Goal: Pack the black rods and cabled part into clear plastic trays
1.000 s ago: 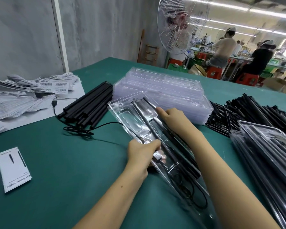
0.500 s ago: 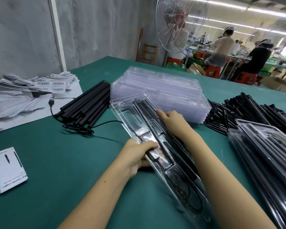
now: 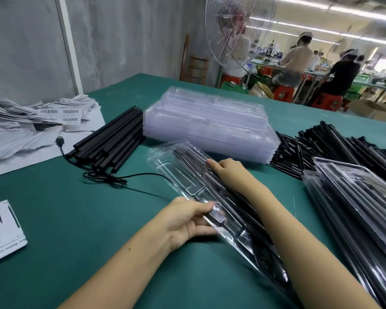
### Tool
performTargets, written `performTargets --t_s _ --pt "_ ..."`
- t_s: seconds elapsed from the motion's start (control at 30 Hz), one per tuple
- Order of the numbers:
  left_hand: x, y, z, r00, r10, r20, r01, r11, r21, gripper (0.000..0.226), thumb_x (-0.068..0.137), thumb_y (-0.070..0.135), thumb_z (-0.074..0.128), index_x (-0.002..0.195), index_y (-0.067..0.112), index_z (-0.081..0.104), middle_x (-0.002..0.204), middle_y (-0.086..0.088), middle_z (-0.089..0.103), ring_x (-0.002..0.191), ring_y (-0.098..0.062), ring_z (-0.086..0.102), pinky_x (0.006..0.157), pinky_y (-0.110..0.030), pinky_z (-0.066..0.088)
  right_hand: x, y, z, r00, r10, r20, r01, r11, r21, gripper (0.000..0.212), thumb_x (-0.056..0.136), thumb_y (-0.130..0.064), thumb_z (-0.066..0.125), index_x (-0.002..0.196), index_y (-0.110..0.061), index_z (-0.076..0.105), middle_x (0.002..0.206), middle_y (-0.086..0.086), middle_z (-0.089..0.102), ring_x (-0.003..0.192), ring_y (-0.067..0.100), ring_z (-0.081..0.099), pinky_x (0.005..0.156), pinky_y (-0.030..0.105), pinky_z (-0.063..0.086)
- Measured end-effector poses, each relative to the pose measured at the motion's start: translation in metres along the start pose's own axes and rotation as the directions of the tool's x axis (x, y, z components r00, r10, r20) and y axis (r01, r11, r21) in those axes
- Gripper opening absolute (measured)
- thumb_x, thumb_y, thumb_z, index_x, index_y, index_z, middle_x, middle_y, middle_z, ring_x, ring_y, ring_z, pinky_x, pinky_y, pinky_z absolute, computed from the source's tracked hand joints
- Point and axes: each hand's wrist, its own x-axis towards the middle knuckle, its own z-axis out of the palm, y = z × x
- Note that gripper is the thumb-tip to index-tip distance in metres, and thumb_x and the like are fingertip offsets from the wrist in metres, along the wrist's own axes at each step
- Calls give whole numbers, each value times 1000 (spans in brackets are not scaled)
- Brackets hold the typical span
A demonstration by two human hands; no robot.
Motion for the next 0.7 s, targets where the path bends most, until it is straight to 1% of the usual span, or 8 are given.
performTargets --t_s 0.13,0.27,0.4,0.5,0.57,0.63,0.67,0.7 --pt "-7 -13 9 1000 -2 0 2 996 -89 27 94 -3 51 119 -12 52 93 -23 67 72 -29 70 62 -43 60 -1 -1 1 998 -60 19 61 996 -61 56 93 -57 40 59 -13 36 57 3 44 56 21 41 54 32 30" --pt "-24 -12 0 986 -129 104 133 990 -37 34 99 23 47 115 -6 53 95 -23 71 81 -35 72 57 -39 60 -9 -11 4 980 -196 -38 190 973 -128 58 92 -56 43 56 -11 34 52 4 42 53 24 37 52 33 29" --pt "-45 1 -21 859 -455 235 348 855 385 64 99 50 25 95 -1 65 78 -19 72 63 -23 72 43 -25 52 -17 -22 14 943 -331 -39 306 906 -293 55 93 -55 41 61 -10 43 64 4 46 64 28 48 53 32 32" --pt "-57 11 -29 840 -492 228 210 682 700 65 98 53 28 72 13 72 61 -6 68 46 -10 62 40 -18 45 -17 -23 21 933 -361 -5 333 865 -374 54 95 -53 36 76 -7 56 85 8 50 82 32 55 64 34 36" --pt "-64 22 -27 918 -336 211 92 698 710 58 97 49 35 65 15 70 55 -8 64 41 -13 59 37 -18 44 -17 -23 23 925 -379 -27 331 838 -433 53 96 -53 34 78 -8 55 91 10 55 85 34 58 63 34 35" --pt "-62 34 -30 986 11 167 -112 787 607 52 96 40 41 61 15 69 52 -11 62 40 -18 58 34 -20 43 -18 -23 25 909 -413 -63 335 811 -480 49 97 -52 34 83 -9 55 93 10 55 85 34 58 60 34 33" --pt "-57 40 -36 963 245 108 -259 747 613 48 97 34 43 61 15 69 56 -10 64 45 -20 60 38 -23 45 -19 -23 26 898 -432 -79 342 801 -492 46 97 -51 34 87 -10 54 93 9 55 85 34 58 59 34 33" --pt "-49 46 -44 871 488 57 -383 600 702 39 97 30 47 67 17 70 65 -6 68 58 -20 63 49 -27 49 -20 -23 27 888 -451 -89 352 792 -499 44 97 -49 35 90 -10 53 94 9 54 85 34 58 58 33 32"
